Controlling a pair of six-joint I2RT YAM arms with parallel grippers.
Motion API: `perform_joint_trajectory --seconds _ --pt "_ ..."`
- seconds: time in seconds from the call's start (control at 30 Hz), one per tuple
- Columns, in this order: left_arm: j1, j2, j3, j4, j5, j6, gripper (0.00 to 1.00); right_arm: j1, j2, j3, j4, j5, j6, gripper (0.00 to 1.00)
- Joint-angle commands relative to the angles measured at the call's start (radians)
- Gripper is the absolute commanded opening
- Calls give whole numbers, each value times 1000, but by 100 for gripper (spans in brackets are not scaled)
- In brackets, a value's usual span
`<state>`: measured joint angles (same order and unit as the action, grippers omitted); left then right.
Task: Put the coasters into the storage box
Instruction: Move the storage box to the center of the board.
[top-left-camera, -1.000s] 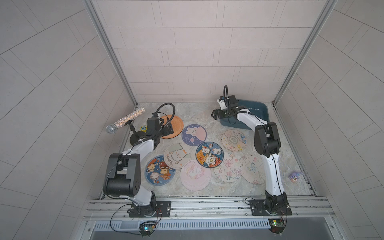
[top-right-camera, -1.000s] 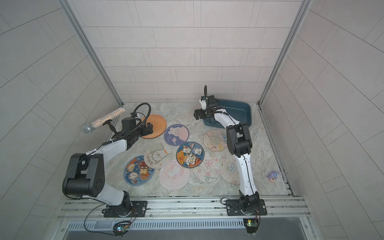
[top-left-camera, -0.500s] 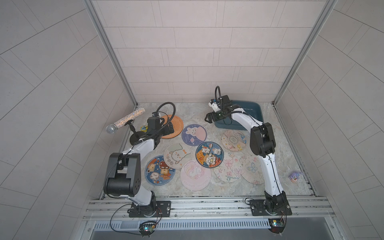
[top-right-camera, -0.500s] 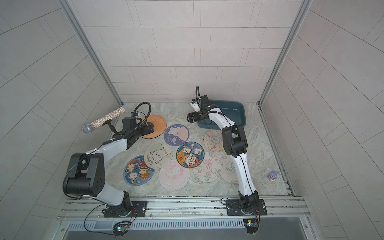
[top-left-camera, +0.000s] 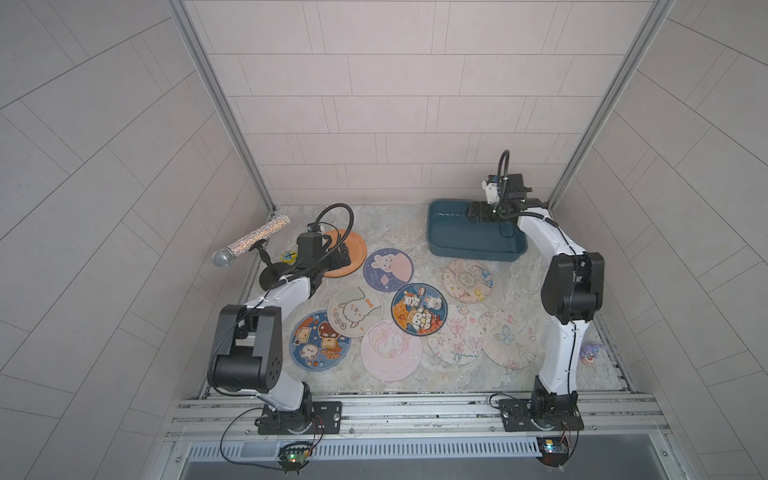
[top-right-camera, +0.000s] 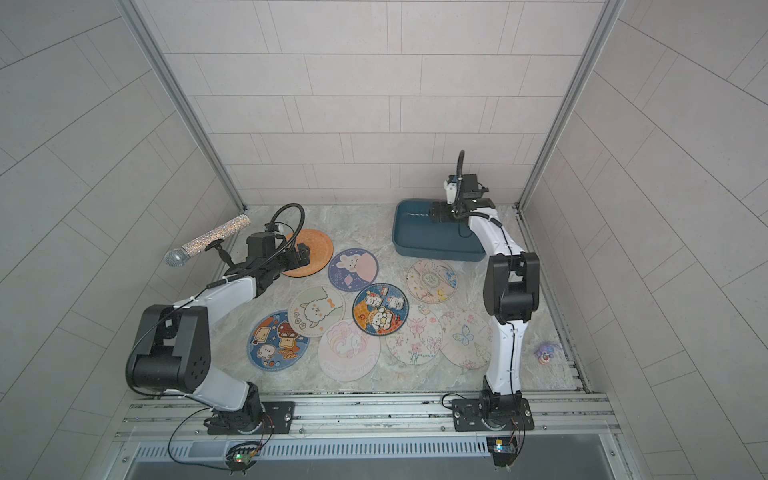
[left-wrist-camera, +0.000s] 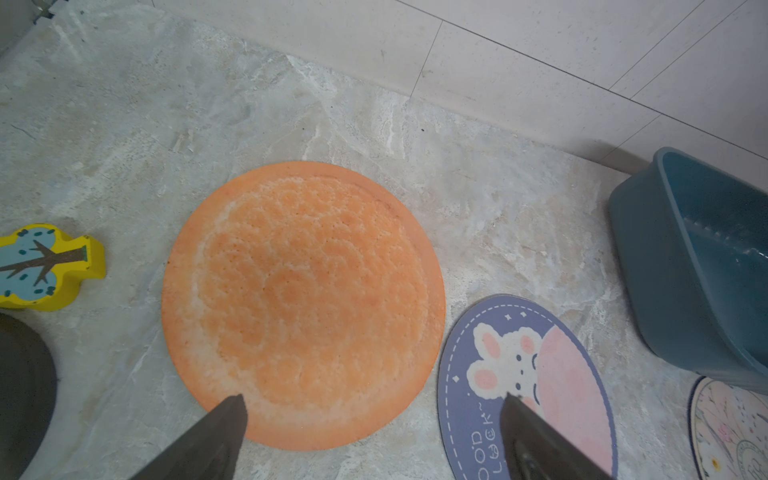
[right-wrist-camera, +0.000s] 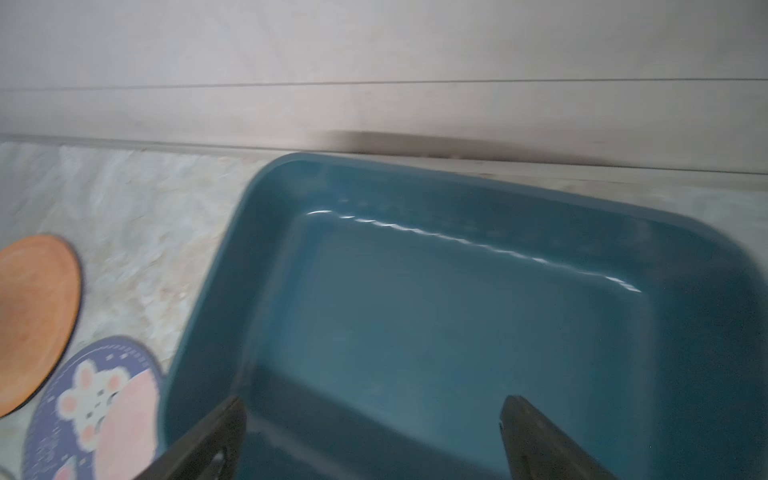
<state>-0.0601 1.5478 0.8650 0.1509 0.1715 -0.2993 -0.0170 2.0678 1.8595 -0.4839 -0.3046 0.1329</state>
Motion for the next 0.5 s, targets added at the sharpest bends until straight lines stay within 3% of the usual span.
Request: perform_joint_trajectory --seconds 0.0,0.23,0.33,0.47 --pt "-6 7 27 -20 5 -6 100 -52 -5 -8 -56 97 -7 97" --pt "-14 16 39 -31 6 -3 100 -160 44 17 -72 188 -26 97" --pt "-16 23 42 -34 5 -1 100 -192 86 38 -76 162 -17 96" --pt "-20 32 48 -36 3 -1 100 -215 165 90 -99 92 -9 86"
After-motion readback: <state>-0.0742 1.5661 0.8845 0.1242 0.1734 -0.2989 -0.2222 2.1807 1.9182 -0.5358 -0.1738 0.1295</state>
